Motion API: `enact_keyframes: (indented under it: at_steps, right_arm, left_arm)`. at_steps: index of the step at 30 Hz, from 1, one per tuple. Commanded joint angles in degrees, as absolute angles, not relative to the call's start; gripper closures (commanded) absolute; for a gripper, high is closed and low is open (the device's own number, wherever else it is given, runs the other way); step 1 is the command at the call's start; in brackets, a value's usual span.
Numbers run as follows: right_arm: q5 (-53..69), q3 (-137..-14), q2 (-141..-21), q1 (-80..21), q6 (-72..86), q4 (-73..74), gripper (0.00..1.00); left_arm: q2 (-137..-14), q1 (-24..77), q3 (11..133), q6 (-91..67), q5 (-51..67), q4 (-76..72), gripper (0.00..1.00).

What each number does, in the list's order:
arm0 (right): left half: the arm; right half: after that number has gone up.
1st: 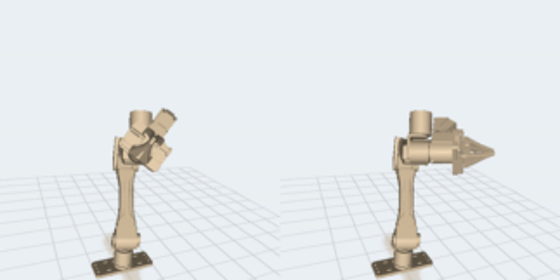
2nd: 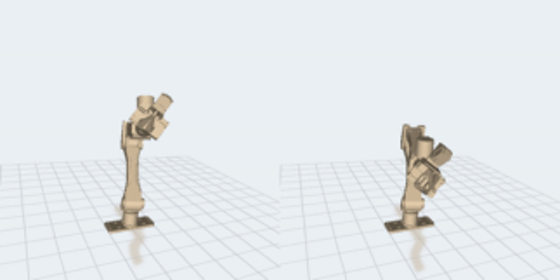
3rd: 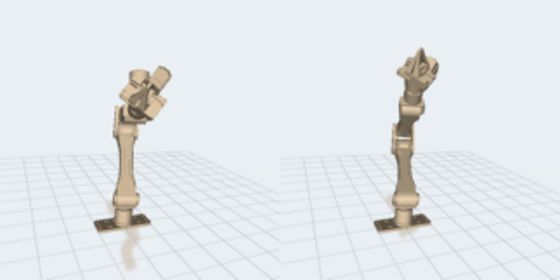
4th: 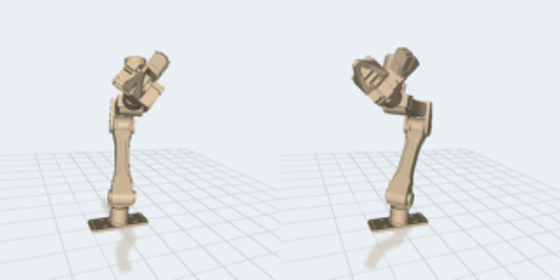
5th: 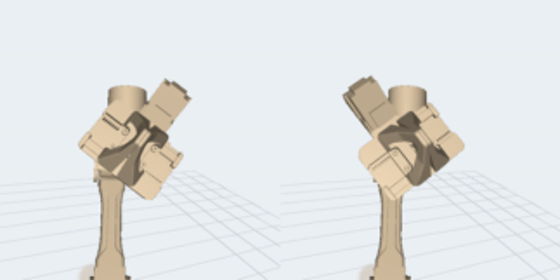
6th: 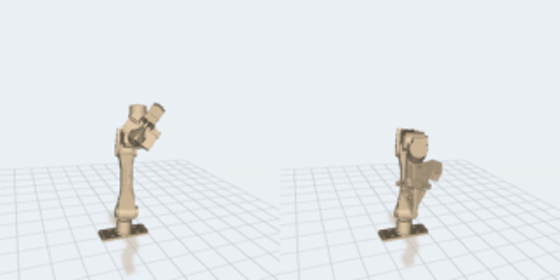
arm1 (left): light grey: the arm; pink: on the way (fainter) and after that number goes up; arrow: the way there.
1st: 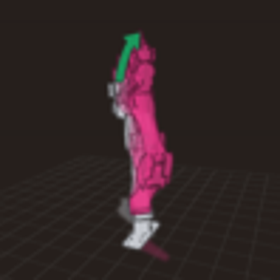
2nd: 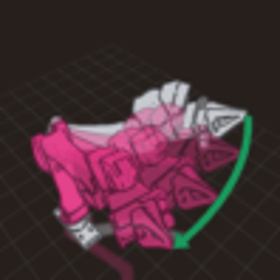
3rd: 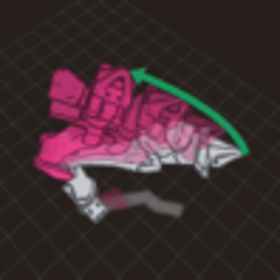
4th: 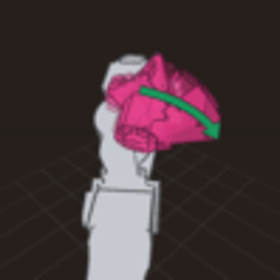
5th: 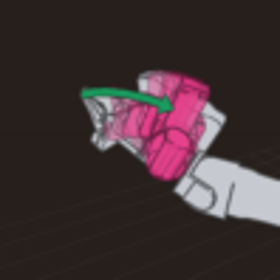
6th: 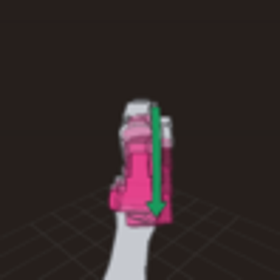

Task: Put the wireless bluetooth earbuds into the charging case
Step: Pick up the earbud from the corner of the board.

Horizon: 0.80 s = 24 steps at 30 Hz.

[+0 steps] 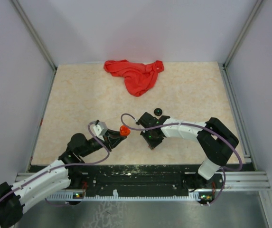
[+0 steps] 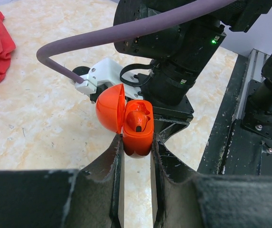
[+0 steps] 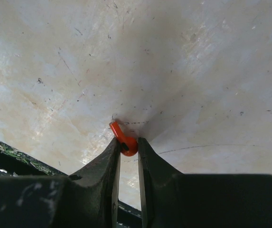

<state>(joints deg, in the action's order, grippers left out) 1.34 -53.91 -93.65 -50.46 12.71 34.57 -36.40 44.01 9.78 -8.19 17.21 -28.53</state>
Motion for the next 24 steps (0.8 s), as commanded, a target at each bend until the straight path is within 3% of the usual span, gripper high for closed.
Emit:
enact_keyframes:
  at_steps: [1, 12, 24]
  right_arm:
    - [-0.16, -54.16, -93.27, -50.2, 13.35, 35.01, 0.83]
    - [-6.25, -59.72, -89.13, -50.23, 5.94, 41.16, 0.92]
    - [-13.23, -70.44, -76.92, -53.26, -8.42, 51.05, 0.93]
  left_arm:
    - [-36.63, 44.21, 9.45, -8.74, 17.95, -31.4, 0.99]
    - [-37.71, 44.21, 7.91, -10.42, 15.89, -32.98, 0.99]
    - [-46.48, 43.72, 10.45, -10.81, 25.67, -40.63, 0.99]
